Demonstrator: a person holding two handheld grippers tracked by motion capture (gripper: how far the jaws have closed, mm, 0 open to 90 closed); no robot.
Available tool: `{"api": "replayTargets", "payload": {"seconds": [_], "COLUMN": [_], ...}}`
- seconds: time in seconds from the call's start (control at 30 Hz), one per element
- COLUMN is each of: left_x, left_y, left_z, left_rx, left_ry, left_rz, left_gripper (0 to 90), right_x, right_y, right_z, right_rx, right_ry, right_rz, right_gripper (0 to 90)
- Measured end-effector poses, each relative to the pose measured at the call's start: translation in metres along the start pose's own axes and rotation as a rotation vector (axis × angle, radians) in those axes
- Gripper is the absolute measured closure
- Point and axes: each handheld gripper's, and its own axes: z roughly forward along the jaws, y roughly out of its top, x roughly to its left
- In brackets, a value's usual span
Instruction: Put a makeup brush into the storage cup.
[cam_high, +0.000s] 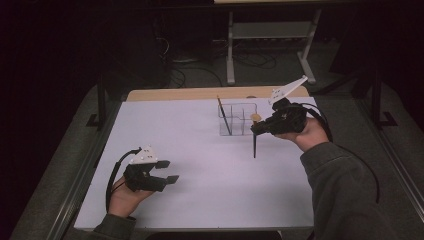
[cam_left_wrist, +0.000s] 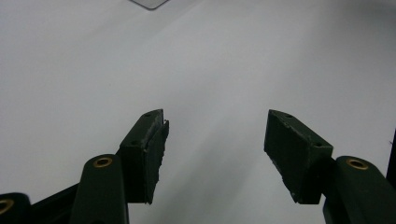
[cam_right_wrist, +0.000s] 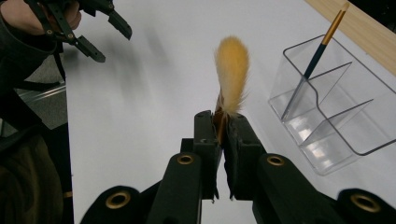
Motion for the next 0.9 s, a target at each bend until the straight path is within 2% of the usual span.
{"api": "replayTargets", "payload": {"seconds": [0.03, 0.23, 0.33, 0.57, 0.87, 0.9], "left_x": [0.0, 0.002, 0.002, 0.002, 0.004, 0.004], "left_y": [0.0, -0.001, -0.002, -0.003, -0.002, -0.002], "left_z": [0.0, -0.001, -0.001, -0.002, -0.003, -0.003], "left_rx": [0.001, 0.006, -0.007, -0.014, -0.013, -0.013], "left_ry": [0.001, 0.001, 0.006, 0.008, 0.005, 0.005], "left_rz": [-0.003, 0.001, -0.019, -0.03, -0.017, -0.016], "left_gripper": [37.7, 36.9, 36.2, 35.2, 34.9, 34.9], "right_x": [-0.002, -0.008, -0.015, -0.023, -0.035, -0.035], "right_y": [0.001, 0.006, 0.01, 0.019, 0.032, 0.033], "right_z": [0.0, -0.002, -0.003, -0.008, -0.017, -0.017], "right_rx": [0.003, 0.014, 0.021, 0.018, 0.022, 0.023], "right_ry": [-0.007, -0.017, -0.032, -0.051, -0.076, -0.078], "right_rz": [-0.012, 0.003, 0.007, 0.021, 0.029, 0.042], "right_gripper": [83.1, 83.1, 83.1, 83.1, 83.1, 83.1]}}
